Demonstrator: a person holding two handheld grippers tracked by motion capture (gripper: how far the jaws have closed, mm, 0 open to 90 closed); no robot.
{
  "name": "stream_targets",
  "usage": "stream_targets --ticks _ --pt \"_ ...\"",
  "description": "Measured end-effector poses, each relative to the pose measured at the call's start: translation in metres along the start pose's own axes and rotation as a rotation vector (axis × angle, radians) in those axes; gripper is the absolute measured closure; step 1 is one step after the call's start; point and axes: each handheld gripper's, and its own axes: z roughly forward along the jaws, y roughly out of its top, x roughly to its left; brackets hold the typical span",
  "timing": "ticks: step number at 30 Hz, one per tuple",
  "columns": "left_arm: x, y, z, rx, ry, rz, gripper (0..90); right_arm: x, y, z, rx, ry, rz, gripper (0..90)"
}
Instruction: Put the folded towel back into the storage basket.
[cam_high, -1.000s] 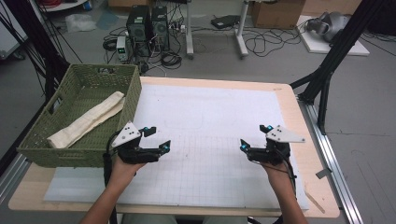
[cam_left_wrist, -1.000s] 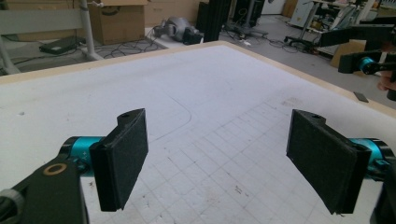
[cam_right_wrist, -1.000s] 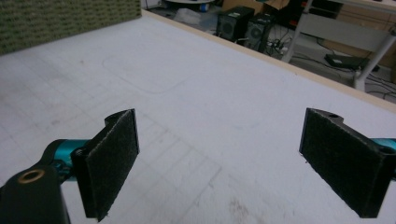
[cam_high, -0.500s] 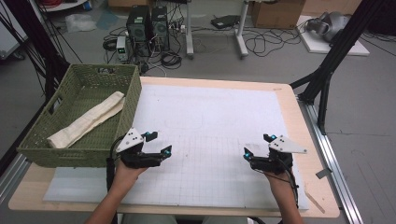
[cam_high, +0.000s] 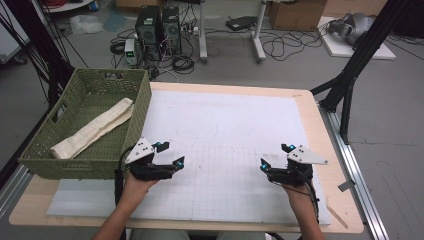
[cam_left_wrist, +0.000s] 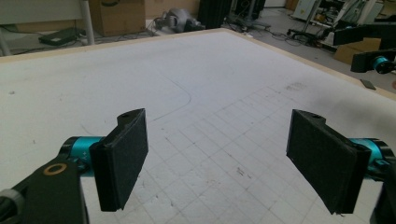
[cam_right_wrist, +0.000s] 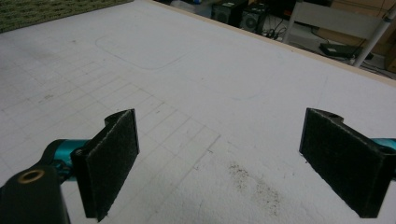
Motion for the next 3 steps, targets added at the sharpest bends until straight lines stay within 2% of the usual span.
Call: stream_targets --ticks 3 --pt "0.0002 0.0000 0.0001 0.000 0.001 0.002 21.1 -0.0003 -0.0009 -0.0008 0.003 -0.002 0.006 11.2"
